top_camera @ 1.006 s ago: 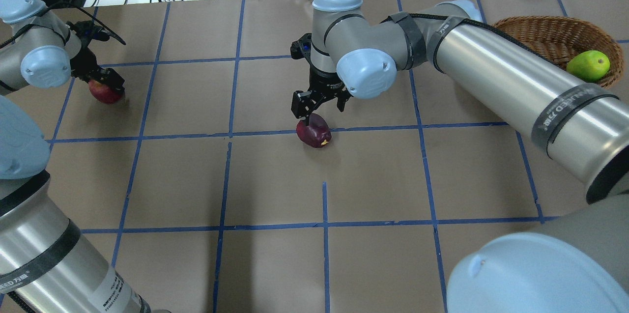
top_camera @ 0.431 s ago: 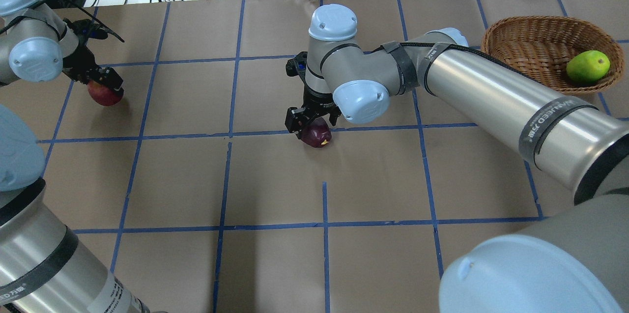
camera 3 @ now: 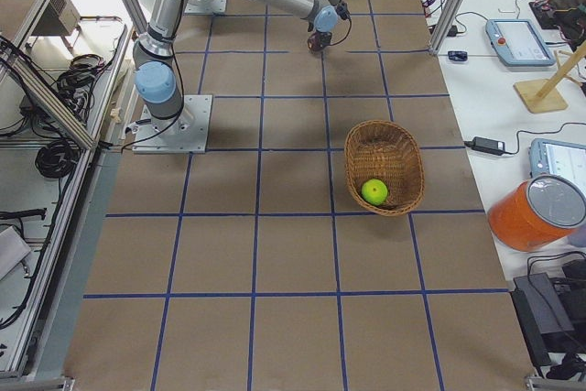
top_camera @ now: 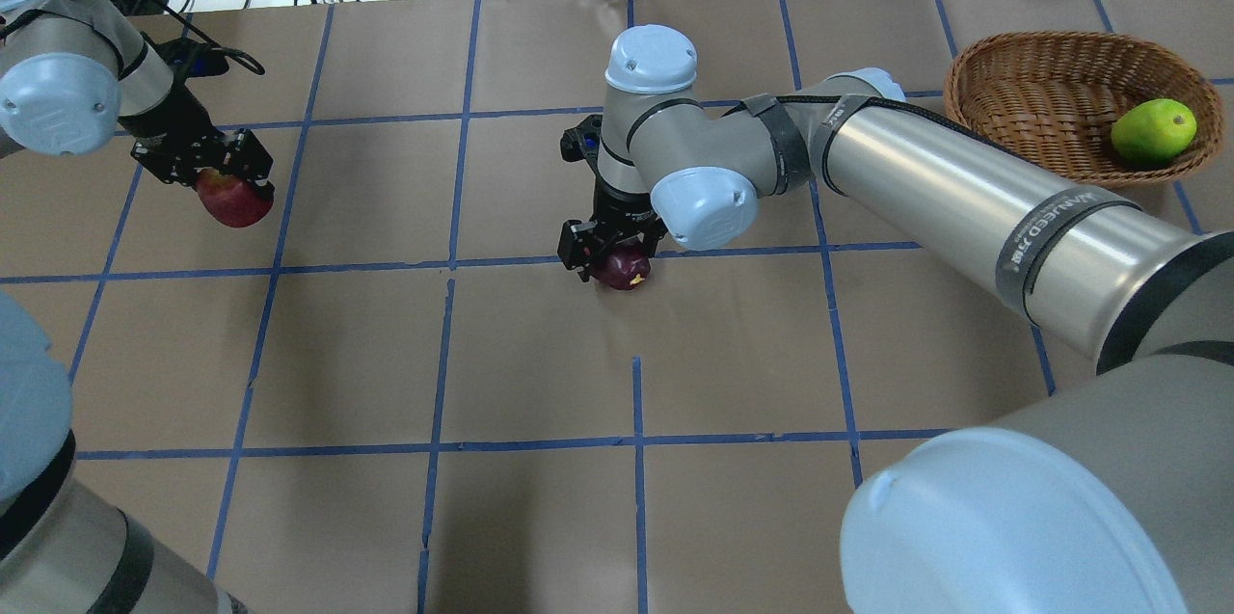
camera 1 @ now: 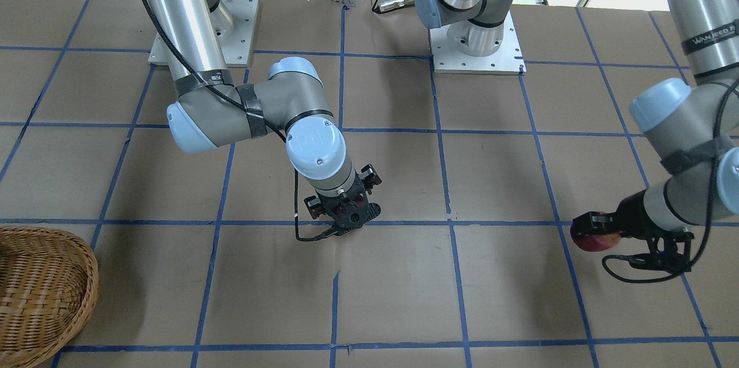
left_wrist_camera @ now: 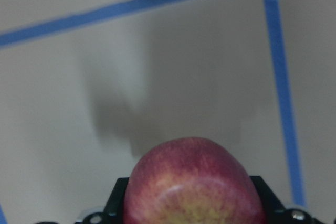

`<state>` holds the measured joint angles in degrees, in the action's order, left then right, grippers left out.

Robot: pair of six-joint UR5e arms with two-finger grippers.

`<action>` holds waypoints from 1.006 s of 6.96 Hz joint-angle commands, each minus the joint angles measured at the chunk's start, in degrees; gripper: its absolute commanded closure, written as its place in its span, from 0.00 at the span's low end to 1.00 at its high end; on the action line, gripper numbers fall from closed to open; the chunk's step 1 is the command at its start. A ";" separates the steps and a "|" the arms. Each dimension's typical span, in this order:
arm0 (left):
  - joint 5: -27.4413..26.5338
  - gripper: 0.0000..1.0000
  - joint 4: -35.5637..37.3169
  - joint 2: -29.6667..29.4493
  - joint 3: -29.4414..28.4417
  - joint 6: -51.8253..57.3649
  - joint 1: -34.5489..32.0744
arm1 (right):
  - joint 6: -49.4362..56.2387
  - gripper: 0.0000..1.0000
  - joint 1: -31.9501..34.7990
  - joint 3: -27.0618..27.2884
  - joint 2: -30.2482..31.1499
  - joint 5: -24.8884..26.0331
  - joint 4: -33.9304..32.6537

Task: Put all apples into basket
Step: 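Lift the dark red apple with right gripper while left lifts red apple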

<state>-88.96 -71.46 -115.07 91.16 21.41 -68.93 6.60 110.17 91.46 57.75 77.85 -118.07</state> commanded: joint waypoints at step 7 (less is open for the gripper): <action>0.46 0.76 27.67 5.14 15.39 -60.36 -36.90 | 1.39 1.00 -24.06 -1.72 11.23 10.03 6.63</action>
<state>-88.08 -48.45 -107.78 107.98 -28.65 -96.96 7.65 94.46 90.23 66.99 86.77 -111.99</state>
